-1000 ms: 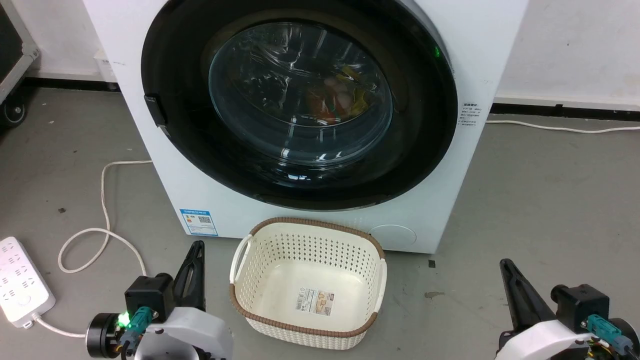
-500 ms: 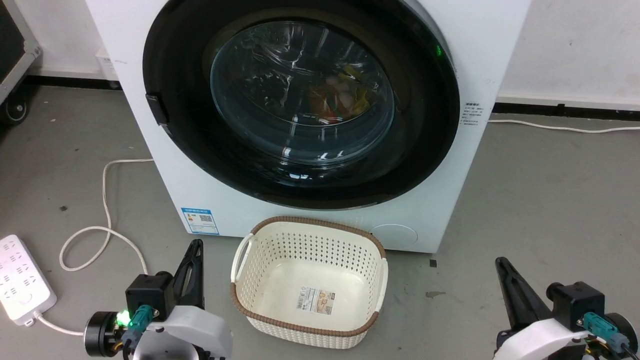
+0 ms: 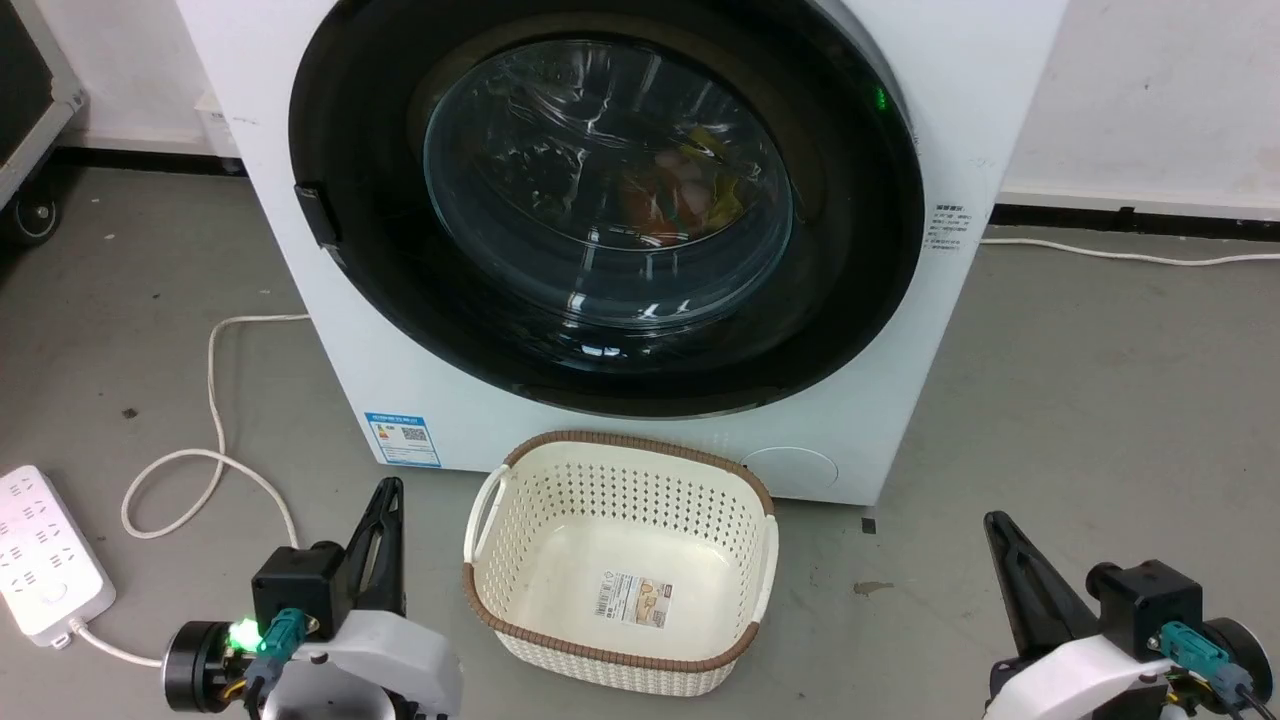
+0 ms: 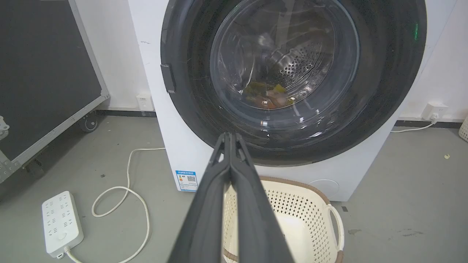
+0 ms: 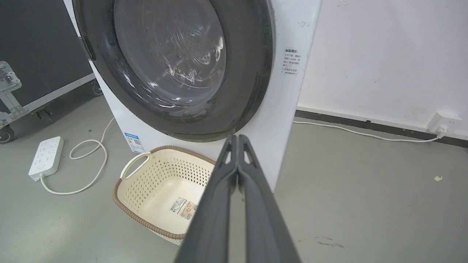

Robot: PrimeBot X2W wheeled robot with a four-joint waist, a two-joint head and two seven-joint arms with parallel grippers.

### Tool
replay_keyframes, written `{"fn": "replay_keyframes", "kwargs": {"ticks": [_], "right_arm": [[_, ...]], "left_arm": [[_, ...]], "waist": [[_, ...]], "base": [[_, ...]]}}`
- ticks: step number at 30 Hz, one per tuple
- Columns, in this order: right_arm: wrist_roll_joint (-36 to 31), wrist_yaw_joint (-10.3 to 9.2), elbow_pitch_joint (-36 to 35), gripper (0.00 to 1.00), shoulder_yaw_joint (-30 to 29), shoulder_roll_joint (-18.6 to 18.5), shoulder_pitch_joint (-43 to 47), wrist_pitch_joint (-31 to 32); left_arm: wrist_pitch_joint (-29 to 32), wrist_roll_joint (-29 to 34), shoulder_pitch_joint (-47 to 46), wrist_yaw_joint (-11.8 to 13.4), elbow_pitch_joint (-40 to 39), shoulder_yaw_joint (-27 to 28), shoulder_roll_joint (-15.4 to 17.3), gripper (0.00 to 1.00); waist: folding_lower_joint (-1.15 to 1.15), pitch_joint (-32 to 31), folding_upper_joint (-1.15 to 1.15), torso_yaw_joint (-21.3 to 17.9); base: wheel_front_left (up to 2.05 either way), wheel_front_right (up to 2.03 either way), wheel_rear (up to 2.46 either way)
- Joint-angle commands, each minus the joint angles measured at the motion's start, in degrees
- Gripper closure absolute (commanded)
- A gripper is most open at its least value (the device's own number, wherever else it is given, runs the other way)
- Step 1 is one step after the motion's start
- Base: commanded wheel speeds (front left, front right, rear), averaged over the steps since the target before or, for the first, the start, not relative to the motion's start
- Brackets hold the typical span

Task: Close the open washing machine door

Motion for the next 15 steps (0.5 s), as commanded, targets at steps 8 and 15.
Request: {"fn": "replay_keyframes", "kwargs": {"ticks": [8,15], "right_arm": [[-1.17,-0.03,-0.71,1.0,0.23,0.13,-1.04,0.51],[-1.71,-0.03,-0.9,1.0,0.32,0.14,-1.18,0.66]], "left_arm": [[0.83,2.14,1.27,-0.86,-0.78,1.31,-1.08,1.0],[1.32,3.37,1.48,-1.33,-1.14,2.09,-1.66,1.0]], "waist": [[0.0,0.1,0.0,0.15],[0.0,0.18,0.0,0.27]], "base": [[0.0,0.0,0.0],[0.0,0.0,0.0]]}}
